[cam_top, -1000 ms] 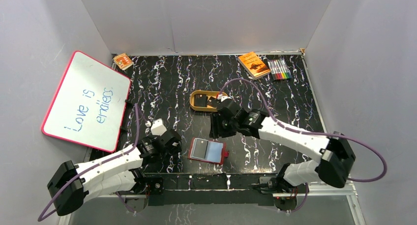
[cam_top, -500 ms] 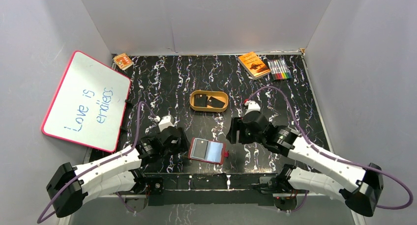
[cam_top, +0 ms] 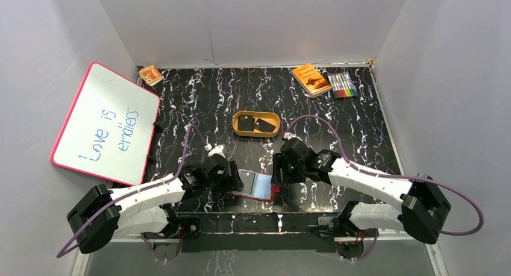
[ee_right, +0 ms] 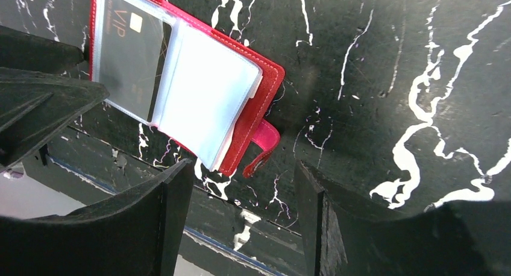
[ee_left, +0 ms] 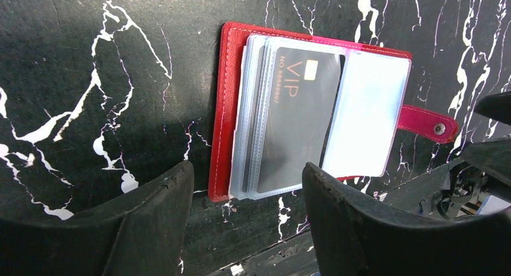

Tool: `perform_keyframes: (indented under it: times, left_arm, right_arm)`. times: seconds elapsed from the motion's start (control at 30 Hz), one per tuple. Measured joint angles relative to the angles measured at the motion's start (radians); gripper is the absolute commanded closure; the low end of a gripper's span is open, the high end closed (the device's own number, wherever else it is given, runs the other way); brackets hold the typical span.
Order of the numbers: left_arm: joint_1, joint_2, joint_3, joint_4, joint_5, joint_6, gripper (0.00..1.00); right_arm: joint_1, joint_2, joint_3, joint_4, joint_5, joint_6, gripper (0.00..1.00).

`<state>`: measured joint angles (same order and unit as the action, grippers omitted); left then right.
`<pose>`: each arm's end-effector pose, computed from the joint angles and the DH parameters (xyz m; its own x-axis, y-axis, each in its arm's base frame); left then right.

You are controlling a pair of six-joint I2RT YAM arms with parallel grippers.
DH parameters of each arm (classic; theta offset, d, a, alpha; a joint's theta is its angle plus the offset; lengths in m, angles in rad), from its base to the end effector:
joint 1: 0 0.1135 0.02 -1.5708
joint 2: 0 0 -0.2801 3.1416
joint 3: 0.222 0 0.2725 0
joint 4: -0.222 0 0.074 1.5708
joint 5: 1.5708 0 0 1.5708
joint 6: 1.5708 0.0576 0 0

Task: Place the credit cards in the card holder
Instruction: Close the card holder at the center of the board.

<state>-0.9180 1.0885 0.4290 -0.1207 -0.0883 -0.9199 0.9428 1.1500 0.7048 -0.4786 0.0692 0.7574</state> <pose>0.1439 -0.1799 0.1538 -0.8581 -0.1824 -0.4800 0.1165 0.8413 -0.5279 0.1504 0.2004 0.2040 -0.8784 -0.0433 -0.4759 -0.2467 0.8940 0.3741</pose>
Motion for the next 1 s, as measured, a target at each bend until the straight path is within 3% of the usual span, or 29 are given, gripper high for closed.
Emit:
perform_keyframes:
  times: [0.17,0.33,0.53,0.7,0.87,1.0]
  left_arm:
    - [0.0,-0.024,-0.025,0.029,0.008,-0.008,0.36]
    - [0.0,-0.045,-0.044,0.044,0.014,-0.012,0.37]
    - [0.0,-0.053,-0.076,0.119,0.056,-0.008,0.37]
    - [0.0,-0.061,-0.102,0.18,0.113,0.008,0.37]
    - [0.0,-0.048,-0.107,0.237,0.145,0.018,0.37]
    - [0.0,-0.003,-0.106,0.282,0.155,0.02,0.38]
  right_arm:
    - [0.0,0.074,0.0,0.021,-0.04,0.005,0.35]
    - [0.0,0.128,0.0,0.032,-0.054,-0.001,0.46]
    - [-0.01,0.152,-0.003,0.016,-0.046,-0.003,0.67]
    - [-0.072,0.116,-0.025,0.002,-0.034,-0.013,0.75]
    - [-0.152,0.108,-0.026,0.001,-0.031,-0.055,0.76]
    - [-0.191,0.108,-0.024,-0.002,-0.039,-0.085,0.61]
